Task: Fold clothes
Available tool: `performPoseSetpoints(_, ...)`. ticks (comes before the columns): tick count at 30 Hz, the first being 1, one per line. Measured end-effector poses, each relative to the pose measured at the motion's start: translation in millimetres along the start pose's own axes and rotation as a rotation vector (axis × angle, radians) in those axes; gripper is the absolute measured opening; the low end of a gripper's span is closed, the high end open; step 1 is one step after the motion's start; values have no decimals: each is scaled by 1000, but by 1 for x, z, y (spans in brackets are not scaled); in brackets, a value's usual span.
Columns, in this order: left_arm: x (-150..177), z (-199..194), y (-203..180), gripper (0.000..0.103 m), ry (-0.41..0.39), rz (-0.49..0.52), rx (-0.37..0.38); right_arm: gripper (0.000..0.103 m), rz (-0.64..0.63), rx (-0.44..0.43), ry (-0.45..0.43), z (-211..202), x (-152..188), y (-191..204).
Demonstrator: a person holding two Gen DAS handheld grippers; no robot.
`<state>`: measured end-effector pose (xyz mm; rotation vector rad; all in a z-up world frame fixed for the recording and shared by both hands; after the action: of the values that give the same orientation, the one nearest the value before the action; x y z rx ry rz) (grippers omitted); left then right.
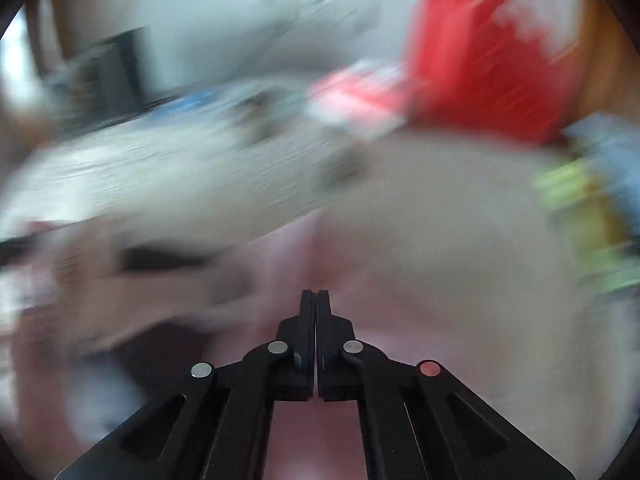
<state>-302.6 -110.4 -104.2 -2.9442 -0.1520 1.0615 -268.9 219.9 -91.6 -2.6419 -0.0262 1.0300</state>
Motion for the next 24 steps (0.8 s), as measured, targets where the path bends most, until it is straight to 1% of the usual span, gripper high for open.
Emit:
performPoseSetpoints(1,-5,-8,0,16,-42,4,-28,0,16,122,-66,-9,-7,-20)
performPoseSetpoints(2,-7,-13,-1,16,-53,-3,-20,0,85,119,-94,-17,-11,-36)
performPoseSetpoints(3,-9,-16,-3,16,-52,-3,0,1,155,95,-117,-24,-14,-52)
performPoseSetpoints(4,-8,-19,-7,17,-39,6,24,1,223,-18,-105,-27,-14,-61)
performPoseSetpoints(5,-6,-19,-9,20,-12,16,34,2,257,-144,-55,-24,-11,-61)
performPoseSetpoints(6,-4,-18,-11,33,14,19,43,6,284,-283,12,-19,-5,-54)
performPoseSetpoints(7,-3,-20,-12,55,27,14,55,17,312,-440,72,-14,1,-42)
performPoseSetpoints(8,-2,-21,-11,66,24,9,55,21,334,-570,117,-10,4,-30)
performPoseSetpoints(9,-2,-22,-10,77,21,5,54,23,348,-653,157,-4,8,-17)
performPoseSetpoints(10,-2,-23,-10,77,27,17,45,23,342,-676,191,3,12,-5)
performPoseSetpoints(12,0,-21,-10,77,41,38,36,24,284,-636,239,15,20,15)
performPoseSetpoints(15,4,-13,-12,77,69,39,59,24,278,-674,272,26,28,34)
performPoseSetpoints(17,9,-3,-14,77,95,46,89,24,258,-675,265,27,29,41)
performPoseSetpoints(18,12,2,-15,61,104,49,99,18,237,-662,253,25,29,45)
performPoseSetpoints(19,16,10,-15,31,130,46,105,4,203,-625,236,23,29,47)
performPoseSetpoints(20,20,16,-14,20,150,33,107,3,169,-586,218,20,29,48)
performPoseSetpoints(21,22,20,-13,16,156,22,104,3,131,-521,190,16,26,49)
performPoseSetpoints(23,21,20,-8,11,148,1,97,2,35,-273,66,6,16,39)
performPoseSetpoints(24,20,19,-4,10,138,-7,78,1,5,-145,6,-1,8,31)
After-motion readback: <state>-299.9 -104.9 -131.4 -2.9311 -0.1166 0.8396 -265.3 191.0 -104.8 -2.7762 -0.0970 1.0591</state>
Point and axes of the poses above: each gripper's, at about its wrist camera, not at the fingertips, and z roughly the way its jaws point, y to its left, x to its underside, the point moved 7 cm from there along z, roughly the way its jaws point, and after that the axes turned 6 degrees about x, right-handed, at the moved point
